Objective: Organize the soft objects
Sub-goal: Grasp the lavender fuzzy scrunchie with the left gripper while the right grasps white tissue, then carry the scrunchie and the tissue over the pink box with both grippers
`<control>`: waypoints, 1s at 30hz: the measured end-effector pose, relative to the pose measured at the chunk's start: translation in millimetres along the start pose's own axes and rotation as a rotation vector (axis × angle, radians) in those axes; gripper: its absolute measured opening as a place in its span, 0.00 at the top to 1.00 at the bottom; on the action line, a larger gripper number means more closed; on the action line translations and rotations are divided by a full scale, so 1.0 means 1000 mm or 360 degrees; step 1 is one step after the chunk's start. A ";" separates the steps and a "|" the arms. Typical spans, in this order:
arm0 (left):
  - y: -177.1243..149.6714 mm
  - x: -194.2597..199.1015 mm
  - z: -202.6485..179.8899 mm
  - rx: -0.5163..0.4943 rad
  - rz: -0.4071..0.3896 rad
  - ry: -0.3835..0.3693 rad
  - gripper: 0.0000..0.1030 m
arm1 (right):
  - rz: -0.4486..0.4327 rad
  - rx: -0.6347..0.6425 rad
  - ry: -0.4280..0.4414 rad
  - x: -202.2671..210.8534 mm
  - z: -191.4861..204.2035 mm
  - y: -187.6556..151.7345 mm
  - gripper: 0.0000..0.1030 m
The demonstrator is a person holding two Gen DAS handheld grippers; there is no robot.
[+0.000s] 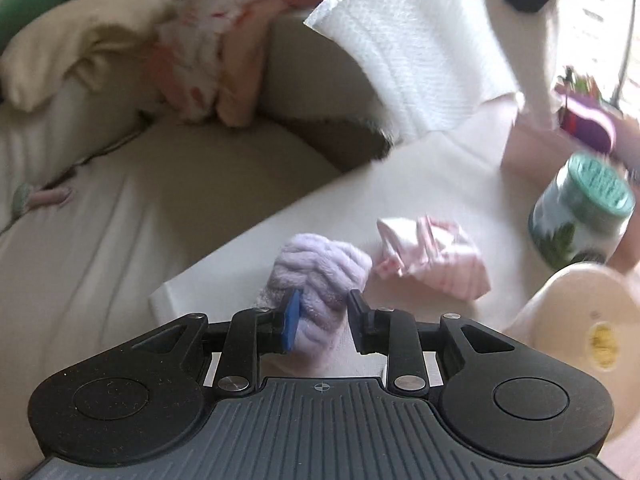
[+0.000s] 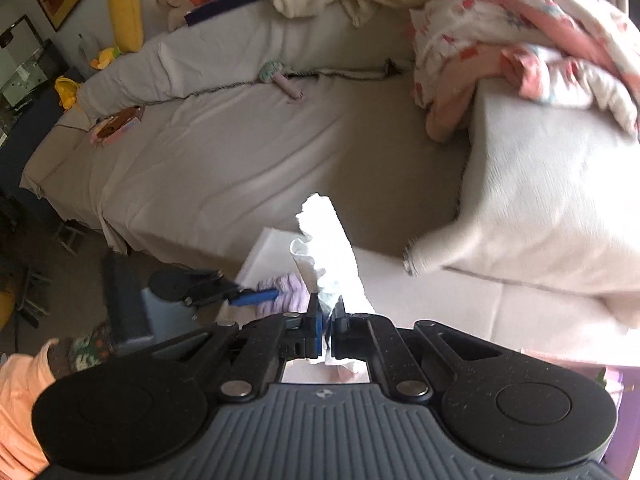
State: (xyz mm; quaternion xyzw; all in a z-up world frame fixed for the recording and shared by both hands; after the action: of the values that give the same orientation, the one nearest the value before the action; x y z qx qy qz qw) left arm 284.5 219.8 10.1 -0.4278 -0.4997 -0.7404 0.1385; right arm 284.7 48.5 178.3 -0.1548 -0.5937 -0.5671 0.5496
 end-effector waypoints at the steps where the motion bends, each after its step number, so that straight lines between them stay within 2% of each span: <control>1: 0.001 -0.004 0.001 -0.0016 0.0008 0.0032 0.68 | 0.0009 0.0001 -0.0006 -0.002 -0.003 -0.003 0.97; 3: 0.004 -0.010 0.009 0.0047 0.0010 0.0059 0.67 | 0.0028 0.0000 -0.0011 -0.012 -0.008 -0.008 0.97; 8: 0.008 -0.024 0.033 0.0346 0.0035 0.0011 0.63 | 0.0081 -0.0025 0.0022 -0.020 -0.015 -0.023 0.97; 10: 0.008 -0.030 0.045 0.0491 0.0042 0.0012 0.60 | 0.0063 -0.0016 0.0028 -0.016 -0.014 -0.025 0.97; 12: 0.007 -0.033 0.054 0.0598 0.0032 0.0017 0.52 | 0.0032 -0.0005 0.0025 -0.010 -0.014 -0.028 0.97; 14: 0.005 -0.035 0.058 0.0682 0.0037 0.0002 0.50 | 0.0013 0.0003 0.0020 -0.003 -0.013 -0.030 0.97; 16: 0.002 -0.033 0.062 0.0793 0.0047 -0.0050 0.60 | 0.0002 0.0010 0.0011 0.005 -0.010 -0.033 0.97; 17: 0.000 -0.028 0.062 0.0852 0.0053 -0.0081 0.70 | -0.0002 0.0010 0.0007 0.008 -0.010 -0.035 0.97; 18: -0.002 -0.022 0.064 0.0899 0.0052 -0.0100 0.76 | -0.0006 0.0009 0.0004 0.012 -0.010 -0.037 0.97; 19: -0.002 -0.010 0.064 0.0926 0.0023 -0.0100 0.77 | -0.0014 0.0009 0.0002 0.017 -0.009 -0.038 0.97; 20: 0.000 0.006 0.065 0.0927 -0.0045 -0.0097 0.80 | -0.0030 0.0010 0.0001 0.024 -0.008 -0.039 0.97; 23: 0.020 0.071 0.057 0.0870 -0.0258 -0.0104 0.80 | -0.0136 0.0022 0.0029 0.057 -0.006 -0.038 0.97; 27: 0.063 0.159 0.021 0.0716 -0.0469 -0.0112 0.80 | -0.0390 0.0051 0.0053 0.123 -0.011 -0.037 0.97; 30: 0.095 0.195 -0.019 0.0663 -0.0572 -0.0231 0.80 | -0.0607 0.0034 -0.0008 0.173 -0.028 -0.043 0.97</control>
State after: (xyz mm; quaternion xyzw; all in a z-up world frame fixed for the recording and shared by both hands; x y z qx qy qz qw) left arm 219.4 203.4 216.8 -0.3466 -0.7175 -0.6018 0.0536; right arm 202.8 -64.3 292.6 -0.0351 -0.6196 -0.6543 0.4322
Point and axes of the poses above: each gripper's, at about its wrist camera, not at the fingertips, and x roughly against the way its jaws point, z to its left, y to its top, the point moved 5 cm from there along -x, roughly the way its jaws point, and after that the axes turned 1 degree about z, right-handed, at the moved point
